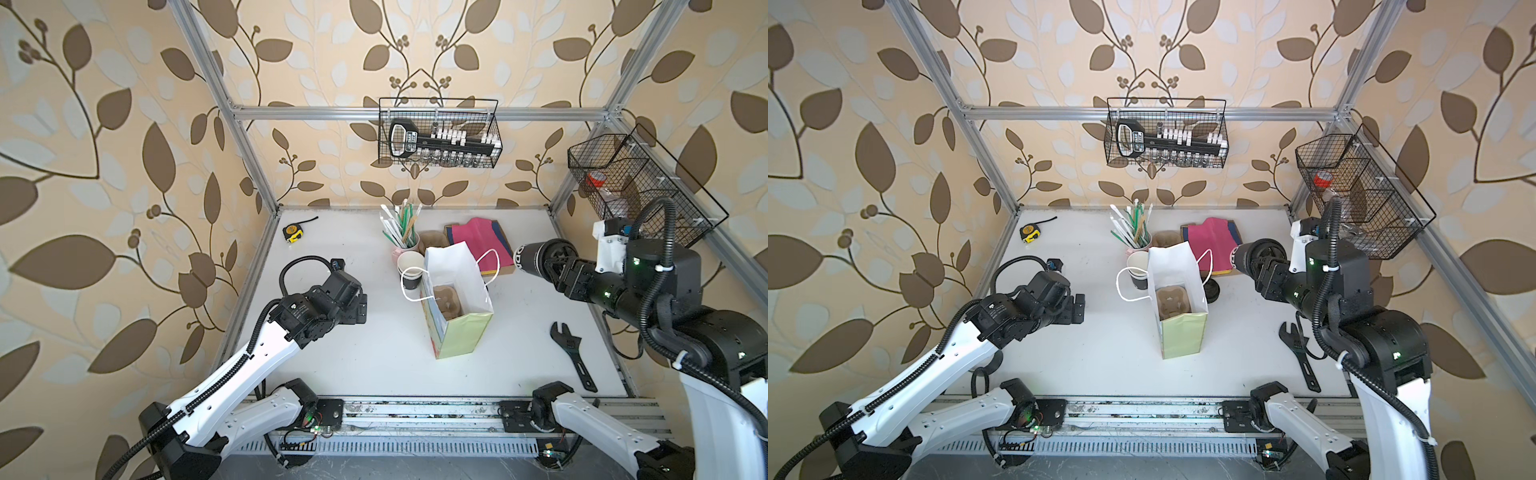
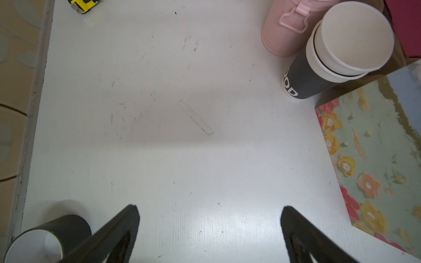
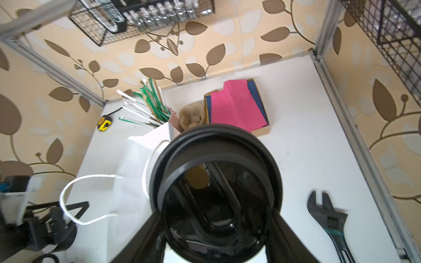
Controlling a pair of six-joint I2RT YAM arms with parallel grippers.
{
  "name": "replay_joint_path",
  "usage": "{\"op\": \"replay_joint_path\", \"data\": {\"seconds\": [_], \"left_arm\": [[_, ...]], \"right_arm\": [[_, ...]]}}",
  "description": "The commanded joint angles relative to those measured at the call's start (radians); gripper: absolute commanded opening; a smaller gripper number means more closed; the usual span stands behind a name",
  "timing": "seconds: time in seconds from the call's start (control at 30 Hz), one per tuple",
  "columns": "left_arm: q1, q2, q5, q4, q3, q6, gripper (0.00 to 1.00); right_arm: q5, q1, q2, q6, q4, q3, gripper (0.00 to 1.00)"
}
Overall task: Pack a coffee takeout order
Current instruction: Place the coffee cup in the cup tray.
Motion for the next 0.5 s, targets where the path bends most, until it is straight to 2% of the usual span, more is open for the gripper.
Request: {"op": "replay_joint_path", "data": {"seconds": [0.0,0.17,0.33,0.47], "left_arm": [[0.004,-0.017,-0.002,0.009,-0.007,0.014,0.99],[0.004,-0.012,0.000,0.009,-0.007,0.015,0.99],[0.004,-0.011,-0.009,0.006,-0.007,0.014,0.99],[0.004,-0.014,-0.013,0.006,-0.008,0.015,0.99]], "right_arm": [[0.019,0.088,0.046,0.029,-0.040,0.075,0.00],[0.139,0.324,0.123,0.093,-0.054,0.194,0.00],[0.399,0.633,0.285,0.175,-0.186,0.370,0.00],[0.467,0.728,0.413,0.207,-0.277,0.512,0.00]]}}
